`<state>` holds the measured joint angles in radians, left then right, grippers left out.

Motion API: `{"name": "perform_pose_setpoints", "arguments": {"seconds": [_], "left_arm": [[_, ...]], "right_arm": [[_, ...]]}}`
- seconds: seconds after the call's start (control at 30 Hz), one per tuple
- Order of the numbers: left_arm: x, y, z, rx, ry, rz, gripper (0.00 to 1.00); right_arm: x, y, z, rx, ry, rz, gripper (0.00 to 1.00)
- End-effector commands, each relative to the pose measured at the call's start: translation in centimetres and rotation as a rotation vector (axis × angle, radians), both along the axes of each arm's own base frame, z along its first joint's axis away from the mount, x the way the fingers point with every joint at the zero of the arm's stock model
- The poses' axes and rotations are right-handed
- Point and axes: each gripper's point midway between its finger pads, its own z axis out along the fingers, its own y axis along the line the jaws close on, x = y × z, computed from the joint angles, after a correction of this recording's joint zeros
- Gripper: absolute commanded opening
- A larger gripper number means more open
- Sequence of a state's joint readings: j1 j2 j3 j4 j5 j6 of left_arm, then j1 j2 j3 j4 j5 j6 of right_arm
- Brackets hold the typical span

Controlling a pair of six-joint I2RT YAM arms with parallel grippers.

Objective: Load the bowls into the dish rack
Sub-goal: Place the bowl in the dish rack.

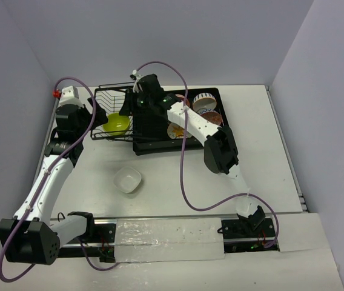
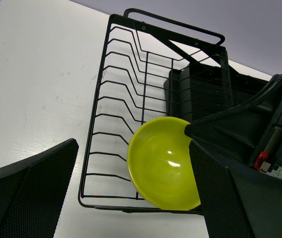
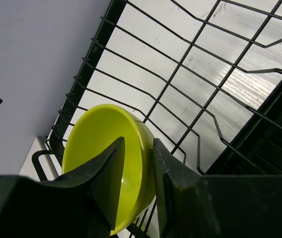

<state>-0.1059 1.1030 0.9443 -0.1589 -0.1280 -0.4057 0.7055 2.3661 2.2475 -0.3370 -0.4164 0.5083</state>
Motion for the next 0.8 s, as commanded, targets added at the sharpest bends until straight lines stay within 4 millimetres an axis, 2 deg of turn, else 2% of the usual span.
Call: {"name": "perform_pose_setpoints", "arguments": {"seconds": [0.0,0.07,0.17,0.23,0.33,0.47,0.57,0.67,0.77], "left_arm": [[0.3,-0.1,1.8,-0.013,-0.044,-0.013,0.99],[0.3,-0.1,1.9,-0.013,-0.045,-0.015,0.99],[0.2,-0.1,1.9,-0.014,-0.048,-0.014,0.99],[0.2,0.0,1.9,-0.014,-0.048,-0.011,0.99],[0.2,0.1,2.0,-0.015,-0.053,-0.006,0.99],[0.1,0.3,2.2,-0.017,-0.061,0.002,0.99],[0.1,0.5,2.3,-0.021,-0.062,0.007,0.99],[0.1,0.6,2.3,-0.027,-0.062,0.009,0.99],[0.1,0.9,2.3,-0.028,-0.063,0.017,0.99]], "right_arm": [[-0.1,0.6,2.8,0.041,-0.054,0.023,0.38],[-0.1,0.5,3.1,0.042,-0.056,0.02,0.42],[0.1,0.2,3.4,0.04,-0.066,0.014,0.43],[0.3,-0.2,4.4,0.041,-0.088,0.003,0.45],[0.5,-1.0,6.2,0.039,-0.137,-0.015,0.47],[0.5,-2.8,10.0,0.031,-0.226,-0.067,0.47],[0.1,-3.8,11.5,0.005,-0.276,-0.097,0.48],[-0.2,-4.5,11.7,-0.041,-0.315,-0.12,0.5],[-0.6,-4.7,11.0,-0.088,-0.34,-0.106,0.48]]}}
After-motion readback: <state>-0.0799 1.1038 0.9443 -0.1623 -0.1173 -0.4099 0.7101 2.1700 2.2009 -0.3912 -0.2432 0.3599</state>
